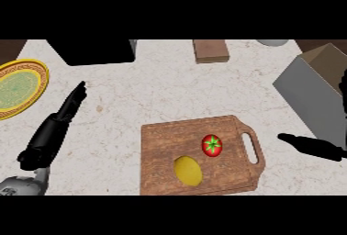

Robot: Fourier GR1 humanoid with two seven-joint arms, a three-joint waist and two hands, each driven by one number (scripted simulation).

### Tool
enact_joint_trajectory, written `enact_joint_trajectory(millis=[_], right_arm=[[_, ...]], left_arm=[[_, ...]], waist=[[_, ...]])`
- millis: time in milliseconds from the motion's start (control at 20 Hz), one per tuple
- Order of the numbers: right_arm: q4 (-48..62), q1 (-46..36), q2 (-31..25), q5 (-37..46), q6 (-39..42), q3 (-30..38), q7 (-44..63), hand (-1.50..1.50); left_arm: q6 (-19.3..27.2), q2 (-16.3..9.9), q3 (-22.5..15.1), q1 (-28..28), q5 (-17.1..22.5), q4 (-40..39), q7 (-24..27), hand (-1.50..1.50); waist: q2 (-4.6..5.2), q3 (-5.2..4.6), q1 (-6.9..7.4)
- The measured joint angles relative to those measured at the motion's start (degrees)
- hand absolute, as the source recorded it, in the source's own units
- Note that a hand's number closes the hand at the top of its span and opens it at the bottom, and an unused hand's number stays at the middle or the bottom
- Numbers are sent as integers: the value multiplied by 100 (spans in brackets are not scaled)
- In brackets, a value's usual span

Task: Pick the tomato from the cutting board and place it in the cardboard box

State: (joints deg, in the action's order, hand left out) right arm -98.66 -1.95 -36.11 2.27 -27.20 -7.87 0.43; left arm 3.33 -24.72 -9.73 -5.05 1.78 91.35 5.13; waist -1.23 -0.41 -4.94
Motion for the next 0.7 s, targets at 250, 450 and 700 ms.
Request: enact_joint_trajectory(millis=[250,450,700], right_arm=[[-1069,663,-656,1276,-77,-518,735,-150],[-1761,858,-1095,2046,378,-892,1843,-150],[-2409,616,-1538,2524,1551,-1462,3371,-150]], left_arm=[[-263,-108,46,-229,113,25,-121,0],[-377,-73,31,-397,108,-97,-72,0],[-470,-31,-19,-569,83,-140,-92,0]], waist=[[43,9,153],[80,8,282],[114,5,452]])
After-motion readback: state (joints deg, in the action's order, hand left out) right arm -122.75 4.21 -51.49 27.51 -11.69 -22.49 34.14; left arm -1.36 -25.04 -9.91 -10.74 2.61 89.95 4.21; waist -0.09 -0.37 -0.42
